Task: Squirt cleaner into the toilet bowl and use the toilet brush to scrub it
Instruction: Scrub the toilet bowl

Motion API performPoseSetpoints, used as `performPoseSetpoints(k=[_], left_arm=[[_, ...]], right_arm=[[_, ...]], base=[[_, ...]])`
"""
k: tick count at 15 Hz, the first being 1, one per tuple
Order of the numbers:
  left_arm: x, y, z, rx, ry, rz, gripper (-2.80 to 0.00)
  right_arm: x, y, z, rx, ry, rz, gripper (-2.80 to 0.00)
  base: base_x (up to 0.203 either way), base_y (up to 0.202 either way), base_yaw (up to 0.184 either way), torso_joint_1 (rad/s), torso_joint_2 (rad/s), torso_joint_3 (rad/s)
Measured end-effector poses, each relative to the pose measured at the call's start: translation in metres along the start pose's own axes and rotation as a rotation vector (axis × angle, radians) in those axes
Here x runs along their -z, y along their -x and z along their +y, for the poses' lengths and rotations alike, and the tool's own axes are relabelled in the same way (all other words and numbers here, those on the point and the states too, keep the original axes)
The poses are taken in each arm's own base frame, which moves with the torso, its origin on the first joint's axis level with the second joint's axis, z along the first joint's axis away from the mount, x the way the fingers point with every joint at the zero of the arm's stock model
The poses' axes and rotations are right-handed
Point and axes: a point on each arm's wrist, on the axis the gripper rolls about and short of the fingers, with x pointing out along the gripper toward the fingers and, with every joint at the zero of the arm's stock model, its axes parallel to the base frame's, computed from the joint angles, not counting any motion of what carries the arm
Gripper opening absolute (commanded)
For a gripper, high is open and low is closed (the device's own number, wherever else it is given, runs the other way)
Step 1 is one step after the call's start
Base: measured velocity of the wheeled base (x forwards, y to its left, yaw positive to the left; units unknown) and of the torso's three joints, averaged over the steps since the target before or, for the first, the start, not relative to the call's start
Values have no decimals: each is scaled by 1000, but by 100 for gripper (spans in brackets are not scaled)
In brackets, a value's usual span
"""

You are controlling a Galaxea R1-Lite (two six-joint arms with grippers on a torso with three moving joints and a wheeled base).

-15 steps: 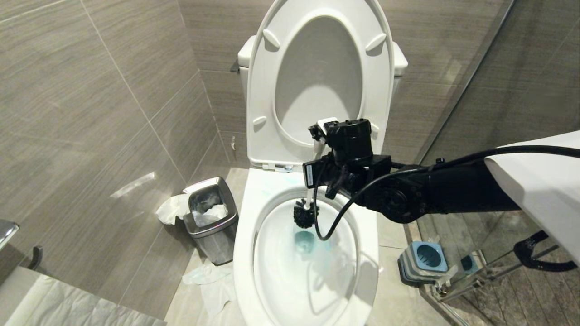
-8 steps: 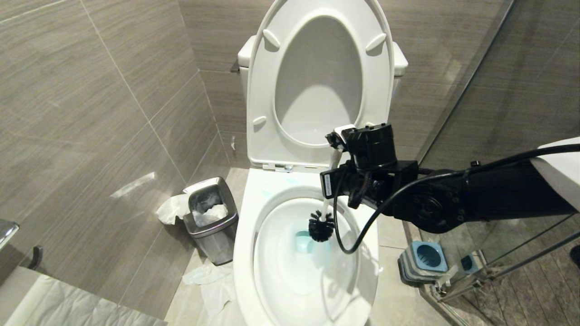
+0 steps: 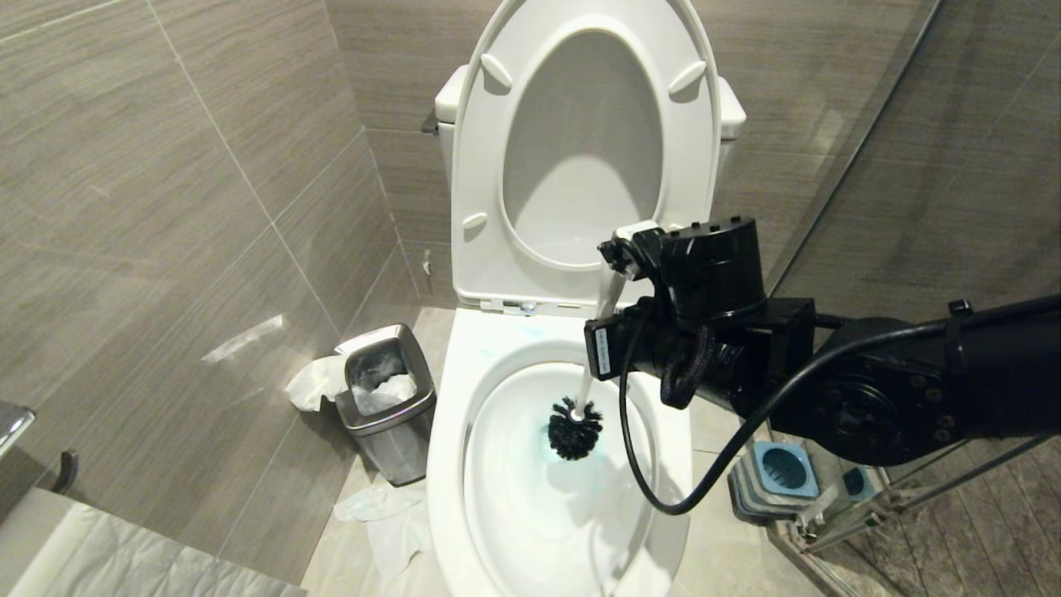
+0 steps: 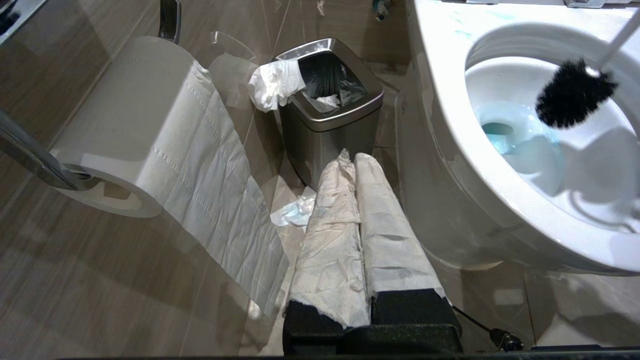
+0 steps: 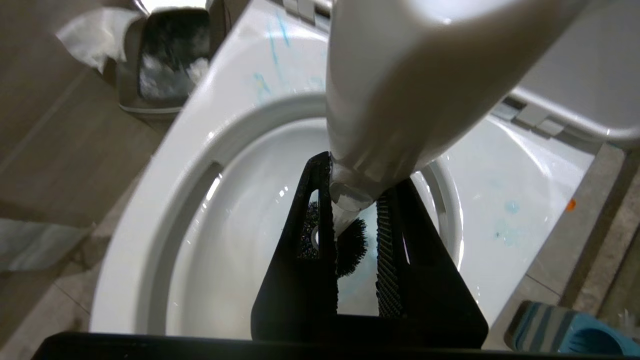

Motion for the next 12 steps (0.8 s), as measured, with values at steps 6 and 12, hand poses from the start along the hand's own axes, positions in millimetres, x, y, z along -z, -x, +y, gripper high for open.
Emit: performPoseSetpoints(k=[6, 12], left_arm=[[0, 0, 0, 0, 0, 0, -280], [0, 0, 0, 0, 0, 0, -280]], right_arm=[[-25, 4, 1, -2, -9, -53, -280], [0, -35, 8, 6, 1, -4, -280]], base=[[0, 0, 0, 0, 0, 0], [0, 0, 0, 0, 0, 0]])
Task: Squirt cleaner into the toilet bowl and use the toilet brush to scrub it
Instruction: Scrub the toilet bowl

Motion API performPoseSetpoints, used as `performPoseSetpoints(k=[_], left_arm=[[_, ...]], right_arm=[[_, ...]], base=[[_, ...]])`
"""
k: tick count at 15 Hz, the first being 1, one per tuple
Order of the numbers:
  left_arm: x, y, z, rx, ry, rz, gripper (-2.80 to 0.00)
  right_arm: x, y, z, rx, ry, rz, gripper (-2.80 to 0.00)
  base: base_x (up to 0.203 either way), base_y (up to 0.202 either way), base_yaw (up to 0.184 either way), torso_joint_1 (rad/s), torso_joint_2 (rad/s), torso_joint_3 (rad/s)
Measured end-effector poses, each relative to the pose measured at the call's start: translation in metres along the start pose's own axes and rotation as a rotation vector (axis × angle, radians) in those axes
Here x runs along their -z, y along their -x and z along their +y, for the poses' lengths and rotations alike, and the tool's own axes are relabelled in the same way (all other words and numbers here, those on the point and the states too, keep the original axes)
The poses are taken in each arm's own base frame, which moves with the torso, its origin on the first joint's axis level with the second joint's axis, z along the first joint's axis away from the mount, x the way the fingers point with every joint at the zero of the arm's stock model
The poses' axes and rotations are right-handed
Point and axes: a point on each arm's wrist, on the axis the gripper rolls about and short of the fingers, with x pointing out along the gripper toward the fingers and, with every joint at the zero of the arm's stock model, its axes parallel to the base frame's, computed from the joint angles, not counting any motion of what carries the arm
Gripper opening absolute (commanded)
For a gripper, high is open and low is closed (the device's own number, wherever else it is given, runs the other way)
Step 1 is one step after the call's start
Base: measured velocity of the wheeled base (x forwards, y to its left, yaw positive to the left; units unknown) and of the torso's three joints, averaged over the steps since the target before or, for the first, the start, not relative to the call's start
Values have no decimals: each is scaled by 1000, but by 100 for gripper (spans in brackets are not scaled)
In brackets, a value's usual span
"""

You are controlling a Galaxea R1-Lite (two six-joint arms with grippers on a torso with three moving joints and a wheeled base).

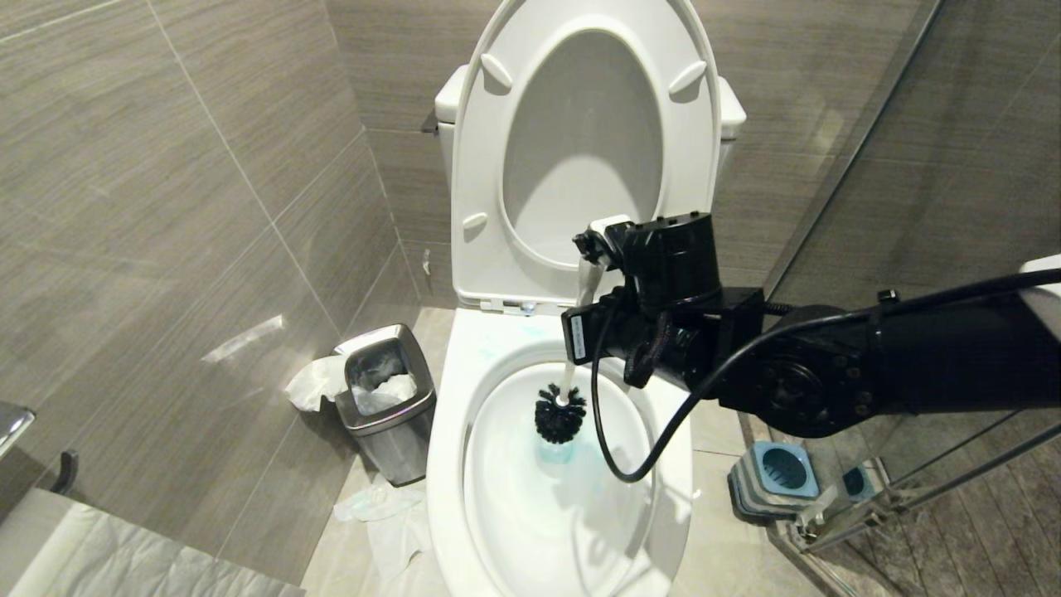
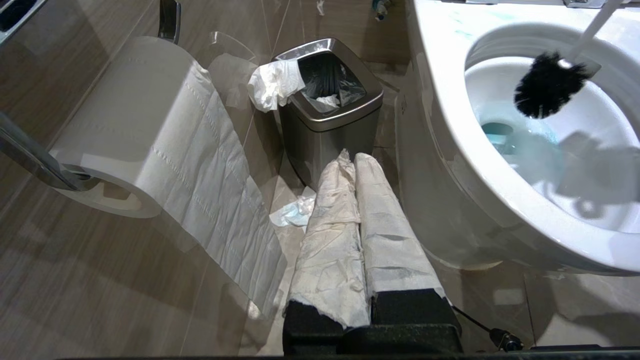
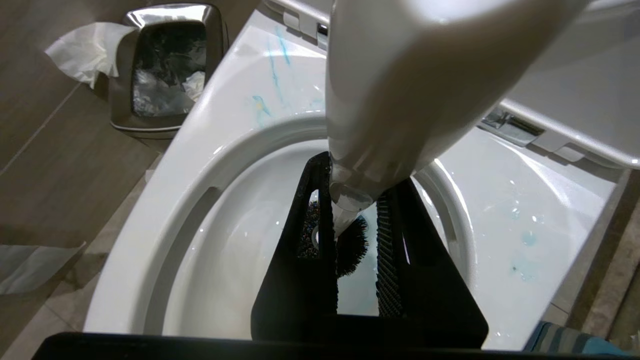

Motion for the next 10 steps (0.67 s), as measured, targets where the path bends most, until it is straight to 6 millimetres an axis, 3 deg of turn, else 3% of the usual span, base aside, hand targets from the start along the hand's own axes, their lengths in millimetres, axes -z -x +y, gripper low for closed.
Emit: performPoseSetpoints(k=[6, 10], left_arm=[[0, 0, 0, 1, 0, 0, -280], [0, 0, 0, 0, 0, 0, -280]], right_arm=[[33, -64, -1, 30, -1, 43, -280], [32, -68, -3, 32, -4, 39, -280]], base=[[0, 0, 0, 0, 0, 0], [0, 0, 0, 0, 0, 0]])
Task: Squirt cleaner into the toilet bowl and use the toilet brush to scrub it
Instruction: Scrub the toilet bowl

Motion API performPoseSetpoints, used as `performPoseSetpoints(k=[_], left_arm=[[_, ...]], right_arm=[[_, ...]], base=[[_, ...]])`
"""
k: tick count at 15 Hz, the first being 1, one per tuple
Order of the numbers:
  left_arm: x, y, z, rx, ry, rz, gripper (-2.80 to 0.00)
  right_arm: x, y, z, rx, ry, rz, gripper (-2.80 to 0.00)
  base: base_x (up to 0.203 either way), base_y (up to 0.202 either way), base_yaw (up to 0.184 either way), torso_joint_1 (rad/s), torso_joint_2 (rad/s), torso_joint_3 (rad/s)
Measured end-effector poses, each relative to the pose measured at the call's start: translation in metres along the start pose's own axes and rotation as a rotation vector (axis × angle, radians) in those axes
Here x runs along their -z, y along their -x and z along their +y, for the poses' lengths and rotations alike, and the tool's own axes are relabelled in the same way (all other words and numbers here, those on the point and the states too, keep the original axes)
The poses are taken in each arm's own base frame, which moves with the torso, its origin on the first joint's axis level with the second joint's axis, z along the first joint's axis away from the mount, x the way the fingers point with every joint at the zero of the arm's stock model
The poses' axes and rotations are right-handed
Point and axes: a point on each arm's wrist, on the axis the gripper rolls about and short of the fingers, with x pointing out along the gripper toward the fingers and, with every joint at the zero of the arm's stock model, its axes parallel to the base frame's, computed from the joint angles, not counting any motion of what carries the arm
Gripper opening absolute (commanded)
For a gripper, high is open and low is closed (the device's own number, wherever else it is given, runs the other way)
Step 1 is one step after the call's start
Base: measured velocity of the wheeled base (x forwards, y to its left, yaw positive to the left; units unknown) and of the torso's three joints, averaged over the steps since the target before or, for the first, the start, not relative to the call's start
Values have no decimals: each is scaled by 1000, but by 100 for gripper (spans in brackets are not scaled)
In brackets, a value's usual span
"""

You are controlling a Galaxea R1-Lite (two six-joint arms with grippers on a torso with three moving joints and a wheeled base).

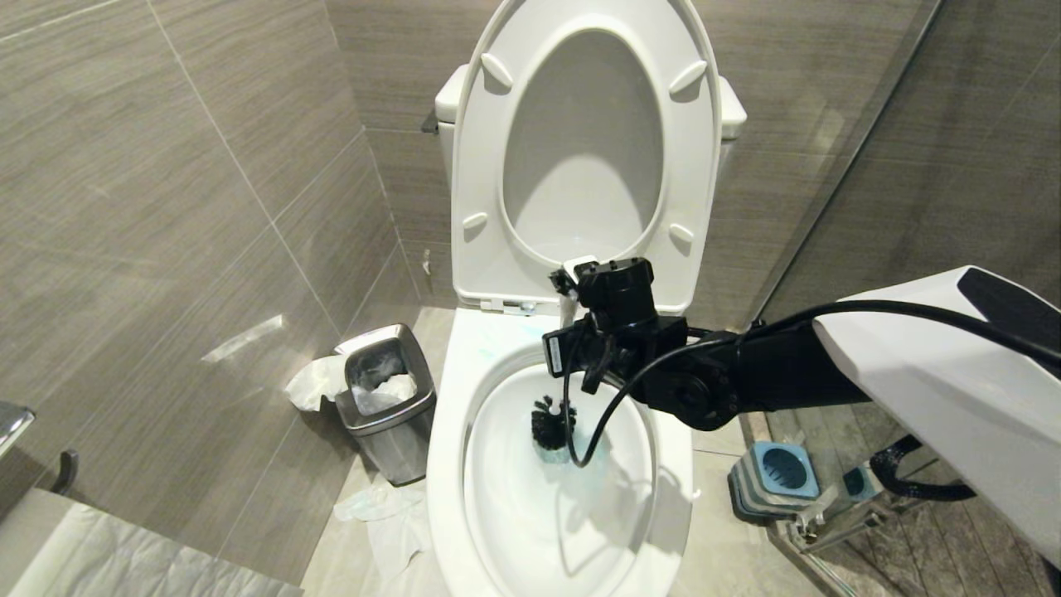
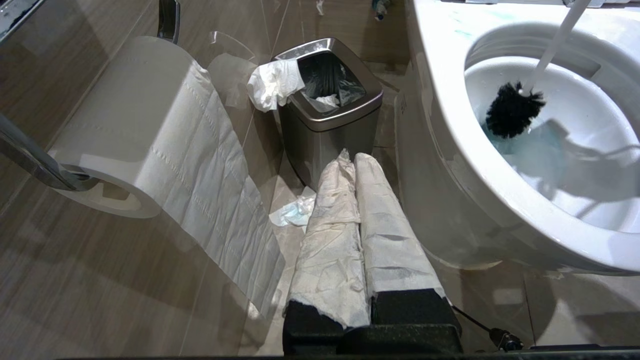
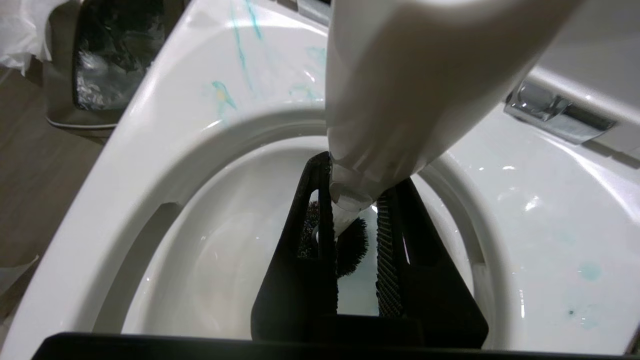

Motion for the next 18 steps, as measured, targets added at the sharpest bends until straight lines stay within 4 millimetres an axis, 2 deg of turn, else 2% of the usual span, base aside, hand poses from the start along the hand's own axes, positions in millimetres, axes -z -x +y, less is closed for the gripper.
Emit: performPoseSetpoints(k=[2, 7, 9, 11, 13, 18], left_arm=[[0, 0, 0, 0, 0, 0, -280], [0, 0, 0, 0, 0, 0, -280], [0, 0, 0, 0, 0, 0, -280], [0, 0, 0, 1, 0, 0, -280], [0, 0, 0, 0, 0, 0, -280], [0, 0, 0, 0, 0, 0, -280]], right_arm=[[-12, 16, -4, -2, -5, -16, -280], [-43, 81, -21, -19, -6, -18, -280], [-49, 95, -25, -20, -6, -17, -280], [-49, 95, -25, -22, -5, -16, -280], [-41, 86, -22, -22, 2, 7, -280], [-5, 43, -10, -17, 19, 75, -280]], base=[[0, 0, 0, 0, 0, 0], [0, 0, 0, 0, 0, 0], [0, 0, 0, 0, 0, 0], [0, 0, 0, 0, 0, 0], [0, 0, 0, 0, 0, 0], [0, 0, 0, 0, 0, 0]])
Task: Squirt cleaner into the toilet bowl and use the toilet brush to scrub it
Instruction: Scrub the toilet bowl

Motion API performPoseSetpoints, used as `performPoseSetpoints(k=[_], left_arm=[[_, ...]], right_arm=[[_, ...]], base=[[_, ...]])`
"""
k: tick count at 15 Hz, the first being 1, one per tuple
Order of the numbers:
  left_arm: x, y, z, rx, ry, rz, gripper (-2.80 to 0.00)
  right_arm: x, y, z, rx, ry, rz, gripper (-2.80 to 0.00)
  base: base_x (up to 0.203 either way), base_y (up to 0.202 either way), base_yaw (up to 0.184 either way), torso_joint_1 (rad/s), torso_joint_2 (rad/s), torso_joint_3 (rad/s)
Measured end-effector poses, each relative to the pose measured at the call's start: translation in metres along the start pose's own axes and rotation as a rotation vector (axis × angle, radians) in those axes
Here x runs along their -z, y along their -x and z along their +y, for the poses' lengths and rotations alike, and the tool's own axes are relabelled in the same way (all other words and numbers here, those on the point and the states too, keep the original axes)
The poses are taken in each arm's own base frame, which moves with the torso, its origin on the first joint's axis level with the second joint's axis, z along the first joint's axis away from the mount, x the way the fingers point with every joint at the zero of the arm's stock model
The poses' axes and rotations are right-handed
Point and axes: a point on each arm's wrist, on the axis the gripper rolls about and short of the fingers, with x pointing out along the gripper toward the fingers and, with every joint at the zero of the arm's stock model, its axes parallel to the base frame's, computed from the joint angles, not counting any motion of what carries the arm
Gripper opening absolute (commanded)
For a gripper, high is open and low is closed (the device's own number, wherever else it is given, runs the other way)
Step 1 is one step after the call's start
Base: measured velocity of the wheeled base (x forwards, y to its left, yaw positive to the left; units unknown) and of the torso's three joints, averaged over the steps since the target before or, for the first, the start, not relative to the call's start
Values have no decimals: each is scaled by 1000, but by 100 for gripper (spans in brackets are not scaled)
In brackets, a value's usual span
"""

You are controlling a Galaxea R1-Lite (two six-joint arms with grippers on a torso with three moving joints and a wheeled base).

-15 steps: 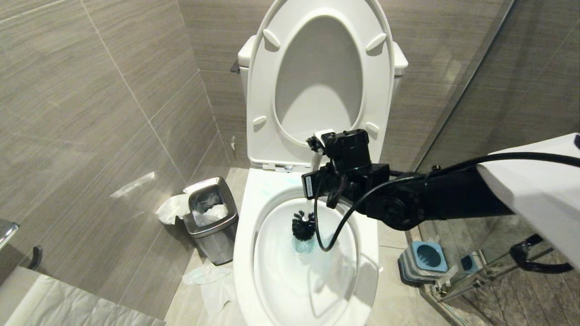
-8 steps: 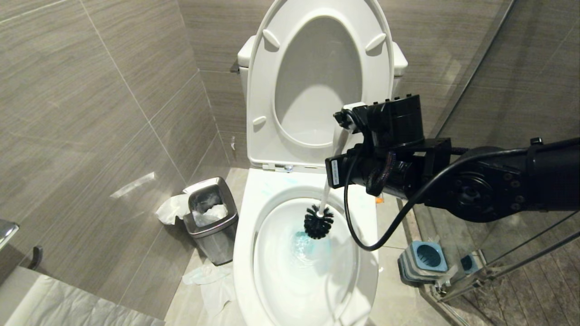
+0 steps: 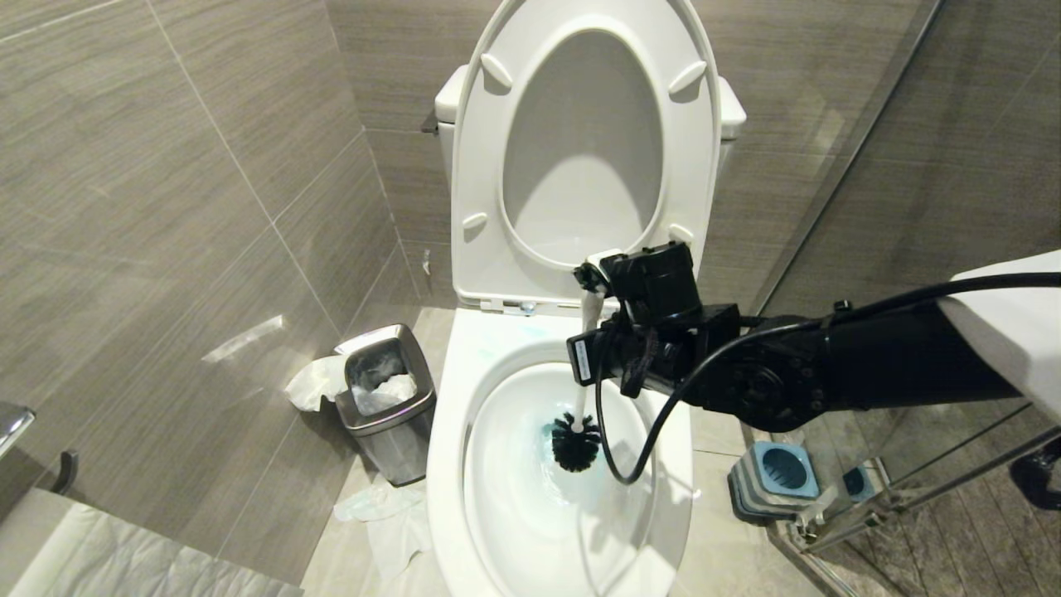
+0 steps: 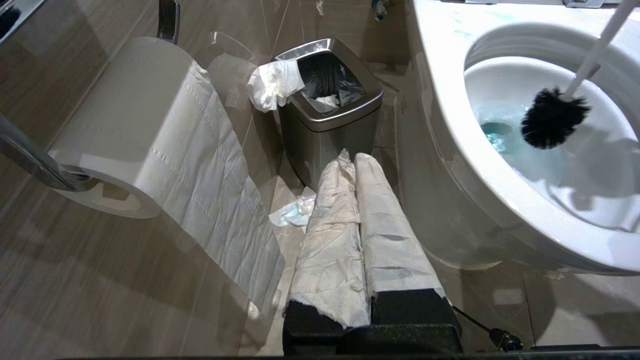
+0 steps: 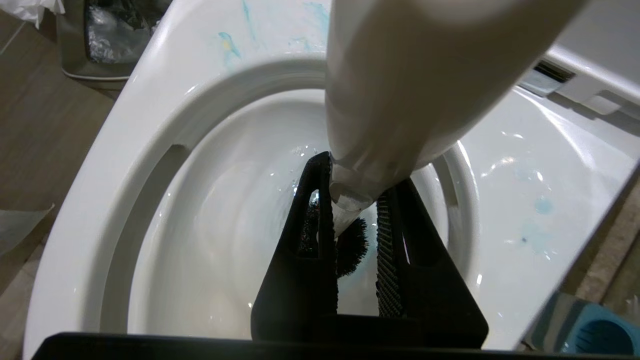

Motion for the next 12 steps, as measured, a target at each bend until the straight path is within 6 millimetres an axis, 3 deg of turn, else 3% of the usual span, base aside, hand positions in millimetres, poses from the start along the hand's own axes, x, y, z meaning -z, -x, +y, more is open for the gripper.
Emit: performPoseSetpoints(k=[3, 6, 8, 12], left_arm=[[0, 0, 0, 0, 0, 0, -280], [0, 0, 0, 0, 0, 0, -280], [0, 0, 0, 0, 0, 0, -280], [0, 0, 0, 0, 0, 0, -280]], right_arm=[[11, -22, 5, 1, -6, -40, -280], [12, -21, 5, 2, -3, -36, -280], [4, -11, 3, 0, -6, -45, -280], [-25, 29, -6, -5, -18, -70, -280]], base=[[0, 0, 0, 0, 0, 0], [0, 0, 0, 0, 0, 0], [0, 0, 0, 0, 0, 0], [0, 0, 0, 0, 0, 0]])
